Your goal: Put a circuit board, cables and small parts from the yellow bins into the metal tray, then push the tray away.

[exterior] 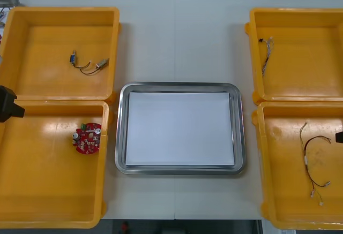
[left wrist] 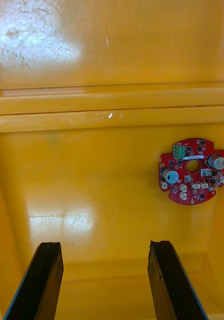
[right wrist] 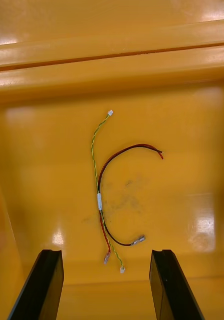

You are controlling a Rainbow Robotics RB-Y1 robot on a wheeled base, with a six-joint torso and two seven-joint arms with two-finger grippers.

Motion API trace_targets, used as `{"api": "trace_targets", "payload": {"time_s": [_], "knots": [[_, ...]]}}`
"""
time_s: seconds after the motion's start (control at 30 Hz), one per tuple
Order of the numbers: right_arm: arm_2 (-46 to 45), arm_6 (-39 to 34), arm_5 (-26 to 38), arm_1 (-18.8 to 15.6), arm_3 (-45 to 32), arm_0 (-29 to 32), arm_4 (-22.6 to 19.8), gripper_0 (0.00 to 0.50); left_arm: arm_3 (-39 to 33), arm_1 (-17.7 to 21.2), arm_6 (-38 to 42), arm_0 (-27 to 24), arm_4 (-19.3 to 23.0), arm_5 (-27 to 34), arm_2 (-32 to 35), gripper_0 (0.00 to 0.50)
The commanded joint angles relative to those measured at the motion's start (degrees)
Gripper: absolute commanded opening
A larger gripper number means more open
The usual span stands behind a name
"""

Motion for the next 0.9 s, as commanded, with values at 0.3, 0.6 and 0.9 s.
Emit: {"api": "trace_targets", "payload": {"time_s": [0.3,0.6,0.9], "knots": [[0.0,-0.6,0.0,-1.7,-1.8,1.0,-0.4,0.500,-1.5,-0.4,1.0,0.7,-0.5,0.4,1.4,0.500],[0.0,-0.6,0.0,-1.7,-1.8,1.0,-0.4,0.500,-1.5,-0.4,1.0,0.7,-0.5,0.4,1.4,0.500],[0.0,-0.6,0.0,-1.7,-1.8,1.0,-0.4,0.500,-1.5,-0.4,1.0,0.7,-0.5,0.4,1.4,0.500]]}}
